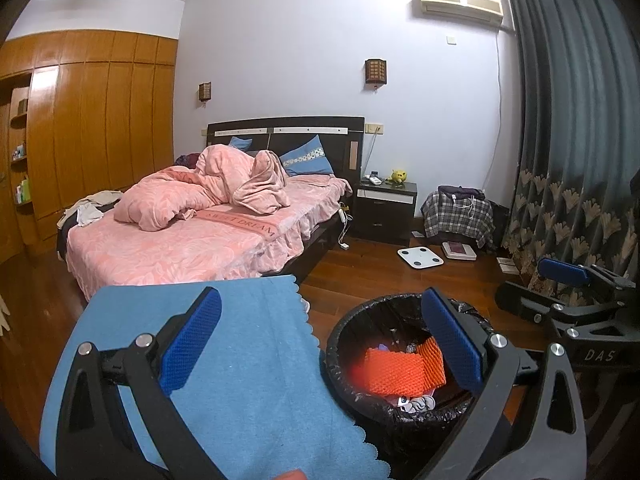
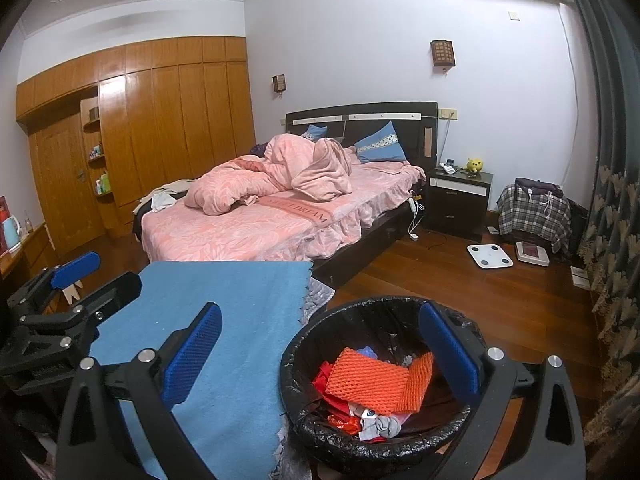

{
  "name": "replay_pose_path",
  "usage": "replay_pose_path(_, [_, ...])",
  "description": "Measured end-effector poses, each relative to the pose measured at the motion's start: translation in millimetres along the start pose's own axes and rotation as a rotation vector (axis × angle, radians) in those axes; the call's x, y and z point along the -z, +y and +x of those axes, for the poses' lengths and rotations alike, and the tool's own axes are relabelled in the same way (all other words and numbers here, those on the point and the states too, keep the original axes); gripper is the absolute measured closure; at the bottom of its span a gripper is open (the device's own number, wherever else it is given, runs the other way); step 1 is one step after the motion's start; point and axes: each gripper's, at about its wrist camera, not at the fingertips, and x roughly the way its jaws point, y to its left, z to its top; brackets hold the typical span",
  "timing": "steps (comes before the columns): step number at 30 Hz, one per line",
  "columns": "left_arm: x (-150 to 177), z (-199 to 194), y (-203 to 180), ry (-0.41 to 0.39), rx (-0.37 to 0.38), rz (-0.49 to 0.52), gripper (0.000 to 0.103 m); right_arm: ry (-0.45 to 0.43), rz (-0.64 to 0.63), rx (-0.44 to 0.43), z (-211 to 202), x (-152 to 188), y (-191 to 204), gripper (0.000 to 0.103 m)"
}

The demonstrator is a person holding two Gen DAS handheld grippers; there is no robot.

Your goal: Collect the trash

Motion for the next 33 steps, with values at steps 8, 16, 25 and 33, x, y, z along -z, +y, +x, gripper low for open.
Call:
replay_pose_path(8, [0.1,-0.7,0.2,0.001,-0.002,-0.001,0.006,0.000,-0.001,0.000,-0.3,0.1,1.2,0.006])
replay_pose_path(16, [-0.3,-1.1,0.7,0.003,-0.001,-0.004,0.006,0.002,0.000,0.000,-0.3,0.5,2.4,0.006])
replay_pose_path(25, [0.0,-0.9,1.3,0.004,-0.001,-0.005,0.006,0.002,-0.001,0.000,-0.4,0.8,4.5,0.006])
replay_pose_path(33, [-0.6,-0.7,2.3,0.003,-0.002,-0.006,0.006,0.003,-0.001,0.000,0.0,0.3,4.1,0.006])
